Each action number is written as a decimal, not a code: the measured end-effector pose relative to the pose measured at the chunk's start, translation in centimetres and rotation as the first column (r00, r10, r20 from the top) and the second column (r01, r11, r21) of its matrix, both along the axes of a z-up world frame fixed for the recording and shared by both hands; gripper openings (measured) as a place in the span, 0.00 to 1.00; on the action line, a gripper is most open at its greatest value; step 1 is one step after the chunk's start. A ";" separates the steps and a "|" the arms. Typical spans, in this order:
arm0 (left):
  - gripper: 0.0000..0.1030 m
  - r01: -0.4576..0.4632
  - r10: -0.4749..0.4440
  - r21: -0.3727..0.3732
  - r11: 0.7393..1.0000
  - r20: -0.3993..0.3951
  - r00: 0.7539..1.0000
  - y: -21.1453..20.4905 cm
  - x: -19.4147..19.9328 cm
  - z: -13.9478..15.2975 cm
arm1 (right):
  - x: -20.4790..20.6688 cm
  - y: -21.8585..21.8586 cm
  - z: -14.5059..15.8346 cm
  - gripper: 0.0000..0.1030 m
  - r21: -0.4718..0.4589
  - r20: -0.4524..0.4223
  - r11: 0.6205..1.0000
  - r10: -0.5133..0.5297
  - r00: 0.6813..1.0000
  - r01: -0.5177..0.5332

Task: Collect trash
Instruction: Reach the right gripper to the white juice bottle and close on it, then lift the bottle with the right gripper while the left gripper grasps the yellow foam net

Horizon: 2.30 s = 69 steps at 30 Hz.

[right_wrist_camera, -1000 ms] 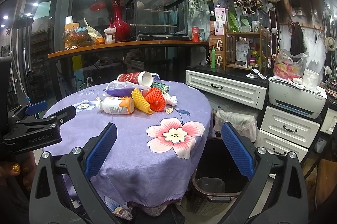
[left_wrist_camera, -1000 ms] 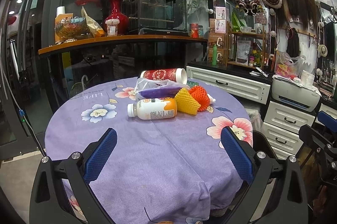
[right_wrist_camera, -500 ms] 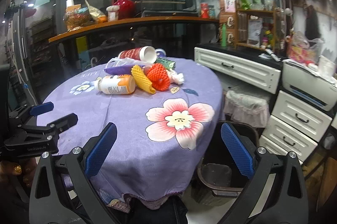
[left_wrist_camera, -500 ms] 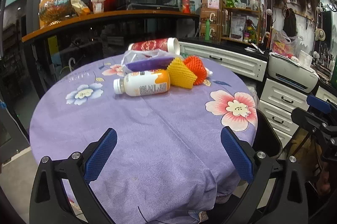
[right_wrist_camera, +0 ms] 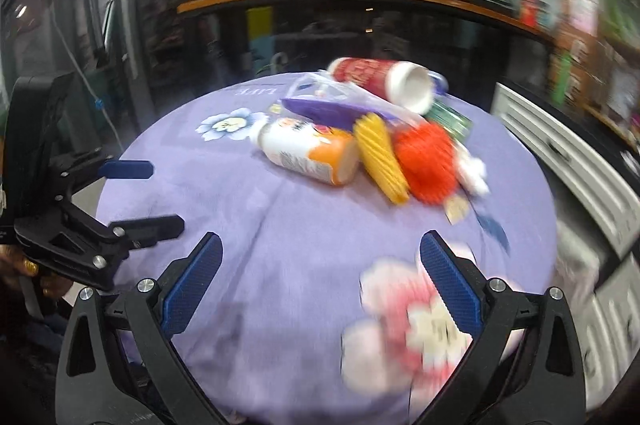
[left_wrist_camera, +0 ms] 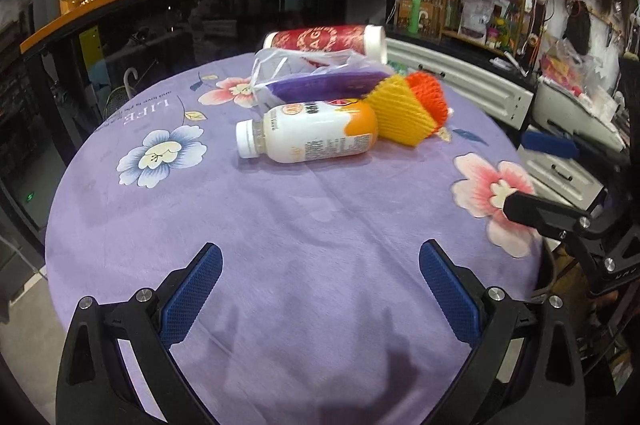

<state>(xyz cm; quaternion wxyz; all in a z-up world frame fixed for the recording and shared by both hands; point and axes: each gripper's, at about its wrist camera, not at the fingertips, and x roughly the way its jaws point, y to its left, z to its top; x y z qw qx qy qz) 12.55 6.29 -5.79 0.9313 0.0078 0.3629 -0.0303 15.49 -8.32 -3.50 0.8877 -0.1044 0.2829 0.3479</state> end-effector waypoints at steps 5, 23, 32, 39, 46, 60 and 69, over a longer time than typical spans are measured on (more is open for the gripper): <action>0.95 -0.038 0.038 0.006 0.999 -0.018 0.999 3.2 3.0 0.6 | 3.7 5.1 1.1 0.95 -0.114 0.034 0.981 0.163 0.986 -0.158; 0.95 -0.149 0.147 -0.047 0.988 -0.031 0.989 11.1 5.7 0.9 | 9.7 17.6 -3.2 0.85 -0.667 0.042 0.668 0.476 0.878 -0.330; 0.95 -0.111 0.110 -0.056 0.992 -0.027 0.994 11.3 6.5 0.4 | 9.8 19.7 -4.2 0.64 -0.695 -0.003 0.621 0.502 0.865 -0.363; 0.95 -0.140 0.141 -0.078 0.987 -0.005 0.990 12.3 5.8 1.0 | 8.4 18.4 -1.9 0.61 -0.565 0.000 0.735 0.455 0.890 -0.376; 0.94 -0.130 0.131 -0.117 0.985 0.004 0.991 12.4 4.7 1.1 | 4.3 14.1 0.8 0.61 -0.350 0.028 0.869 0.382 0.924 -0.349; 0.89 0.159 -0.162 -0.123 0.980 -0.016 0.987 0.3 8.0 0.0 | -1.2 -1.6 1.1 0.61 -0.105 0.036 0.994 0.013 0.999 -0.009; 0.79 0.211 -0.248 -0.195 0.958 -0.188 0.950 -5.4 14.7 -3.0 | -1.1 -8.5 0.4 0.61 -0.039 0.029 0.983 -0.179 0.983 0.181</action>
